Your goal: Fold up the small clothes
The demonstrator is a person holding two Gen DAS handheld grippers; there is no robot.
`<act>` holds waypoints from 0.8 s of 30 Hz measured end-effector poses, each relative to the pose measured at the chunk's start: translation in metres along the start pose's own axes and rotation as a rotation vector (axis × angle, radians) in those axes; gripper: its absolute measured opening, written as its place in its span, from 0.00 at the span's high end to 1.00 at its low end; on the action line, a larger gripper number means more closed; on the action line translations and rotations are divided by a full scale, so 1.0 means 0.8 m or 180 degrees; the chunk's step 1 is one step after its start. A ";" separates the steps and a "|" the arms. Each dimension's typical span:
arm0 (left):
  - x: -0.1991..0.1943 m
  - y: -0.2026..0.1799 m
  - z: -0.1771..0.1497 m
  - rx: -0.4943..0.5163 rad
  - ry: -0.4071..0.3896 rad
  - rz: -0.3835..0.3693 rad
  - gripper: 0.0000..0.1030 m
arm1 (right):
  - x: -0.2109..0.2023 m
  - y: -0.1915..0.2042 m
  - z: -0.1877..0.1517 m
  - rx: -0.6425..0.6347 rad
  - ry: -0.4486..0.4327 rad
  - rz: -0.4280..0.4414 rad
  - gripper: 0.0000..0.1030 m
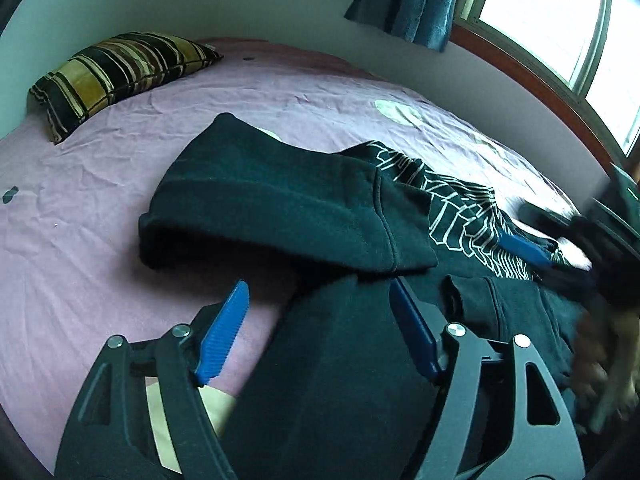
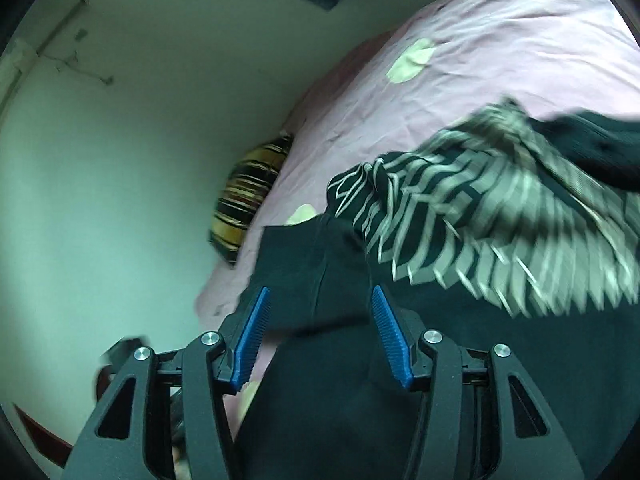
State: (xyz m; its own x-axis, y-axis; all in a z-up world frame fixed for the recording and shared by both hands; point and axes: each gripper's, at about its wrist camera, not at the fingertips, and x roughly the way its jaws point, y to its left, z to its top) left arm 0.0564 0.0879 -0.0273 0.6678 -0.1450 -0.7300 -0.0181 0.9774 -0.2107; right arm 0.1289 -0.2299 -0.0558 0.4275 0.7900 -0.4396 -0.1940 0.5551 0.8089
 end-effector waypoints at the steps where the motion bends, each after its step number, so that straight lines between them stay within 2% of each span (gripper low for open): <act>1: 0.000 0.001 0.000 0.0001 0.0023 -0.0029 0.29 | 0.022 0.003 0.013 -0.0041 0.0011 -0.0039 0.48; 6: 0.002 0.005 -0.001 -0.0043 0.0101 -0.0109 0.27 | 0.076 -0.008 0.038 -0.0003 0.0083 -0.0153 0.47; 9: 0.003 0.010 0.000 -0.0129 0.0138 -0.0165 0.24 | 0.102 -0.006 0.035 -0.0038 0.0265 -0.0184 0.47; 10: 0.004 0.013 0.000 -0.0163 0.0145 -0.0163 0.23 | 0.111 -0.002 0.030 -0.0124 0.0328 -0.0271 0.48; 11: 0.005 0.014 0.001 -0.0181 0.0146 -0.0152 0.23 | 0.110 0.001 0.027 -0.0211 0.0333 -0.0365 0.51; 12: 0.005 0.017 0.001 -0.0198 0.0141 -0.0133 0.23 | 0.113 0.005 0.025 -0.0280 0.0328 -0.0453 0.68; 13: 0.005 0.017 0.001 -0.0205 0.0137 -0.0118 0.23 | 0.116 0.007 0.024 -0.0326 0.0333 -0.0575 0.79; 14: 0.005 0.018 0.001 -0.0209 0.0137 -0.0102 0.23 | 0.116 0.006 0.024 -0.0297 0.0345 -0.0583 0.83; 15: 0.005 0.018 0.001 -0.0213 0.0140 -0.0086 0.23 | 0.113 0.009 0.026 -0.0262 0.0315 -0.0566 0.91; 16: 0.004 0.017 0.001 -0.0216 0.0146 -0.0081 0.23 | 0.108 0.013 0.027 -0.0267 0.0286 -0.0567 0.95; 21: 0.007 0.017 -0.001 -0.0210 0.0154 -0.0022 0.22 | 0.049 0.064 0.046 -0.0368 -0.0050 -0.0345 0.95; 24: 0.012 0.016 -0.004 -0.0165 0.0194 0.0089 0.22 | -0.018 0.108 0.060 -0.0515 -0.0366 -0.0202 0.95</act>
State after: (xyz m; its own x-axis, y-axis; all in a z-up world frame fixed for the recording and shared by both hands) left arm 0.0606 0.0981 -0.0392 0.6200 -0.1285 -0.7740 -0.0757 0.9721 -0.2220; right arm 0.1484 -0.2059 0.0393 0.5396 0.7223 -0.4325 -0.2990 0.6446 0.7036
